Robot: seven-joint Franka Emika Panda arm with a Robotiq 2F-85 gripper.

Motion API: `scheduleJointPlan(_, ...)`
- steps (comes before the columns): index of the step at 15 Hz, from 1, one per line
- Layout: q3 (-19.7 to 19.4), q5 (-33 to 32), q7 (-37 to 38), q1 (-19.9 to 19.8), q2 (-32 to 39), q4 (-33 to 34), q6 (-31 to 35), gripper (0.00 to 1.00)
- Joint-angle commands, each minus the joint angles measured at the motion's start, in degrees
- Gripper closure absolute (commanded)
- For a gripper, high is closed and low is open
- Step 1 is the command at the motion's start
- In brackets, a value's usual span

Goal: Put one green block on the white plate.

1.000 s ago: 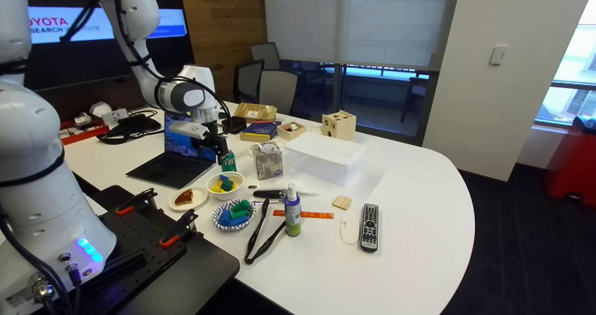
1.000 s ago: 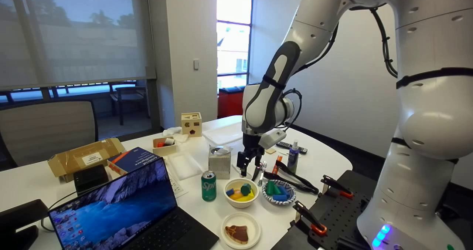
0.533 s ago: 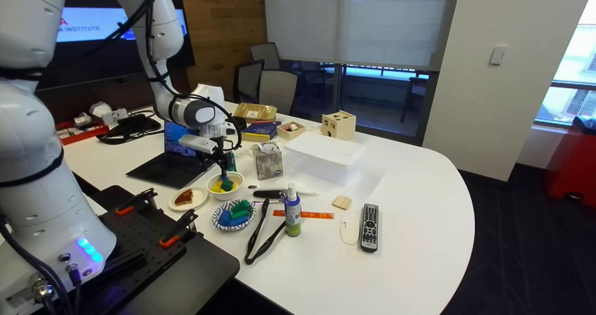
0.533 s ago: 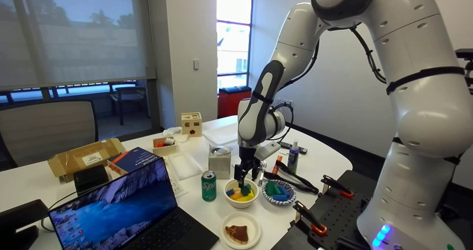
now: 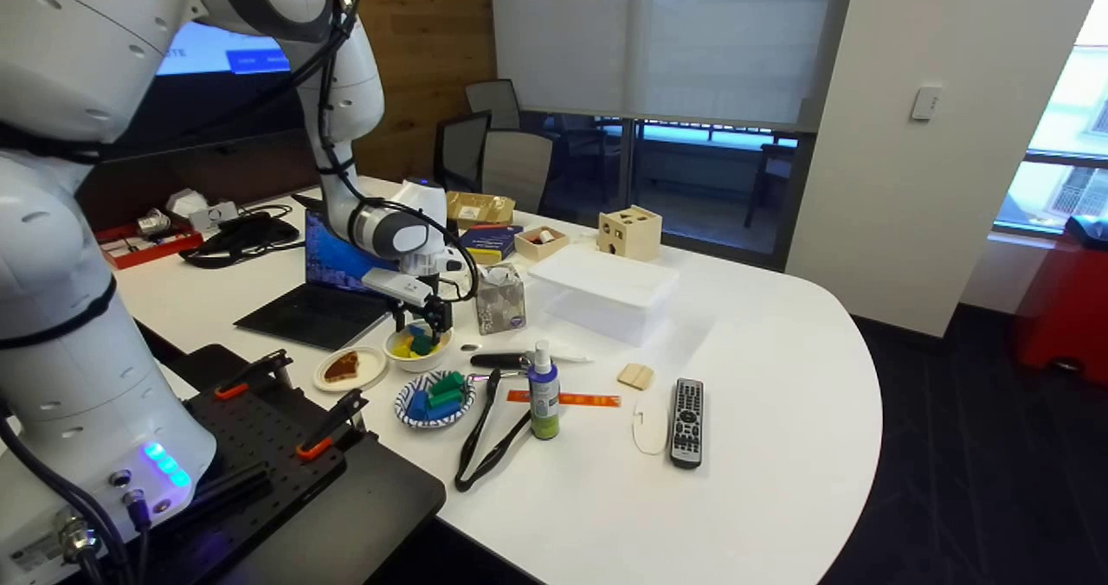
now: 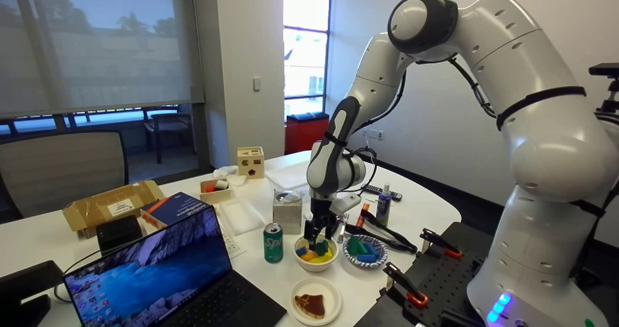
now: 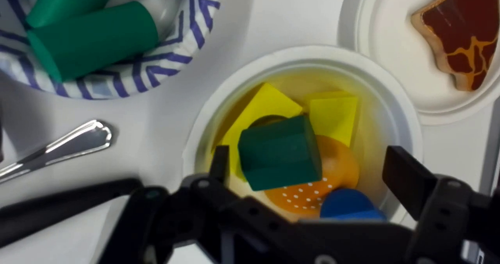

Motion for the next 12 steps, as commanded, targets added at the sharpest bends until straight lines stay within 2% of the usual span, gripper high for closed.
scheduleJointPlan(1, 1.40, -0.24, -2.51, -2.42, 2.62, 4.02, -2.71, 0.00)
scheduleJointPlan(4, 1.30, -0.70, -3.14, -2.15, 3.85, 5.40, -3.27, 0.00)
scheduleJointPlan(5, 1.38, -0.72, -3.27, -2.20, 4.17, 5.64, -3.51, 0.25)
scheduleJointPlan(7, 1.31, -0.72, -3.10, -2.15, 4.40, 5.78, -3.75, 0.34)
scheduleJointPlan(8, 1.07, -0.84, -2.98, -2.00, 4.24, 5.71, -3.84, 0.44)
scheduleJointPlan(12, 0.69, -0.92, -2.88, -2.10, 2.58, 5.29, -5.28, 0.73)
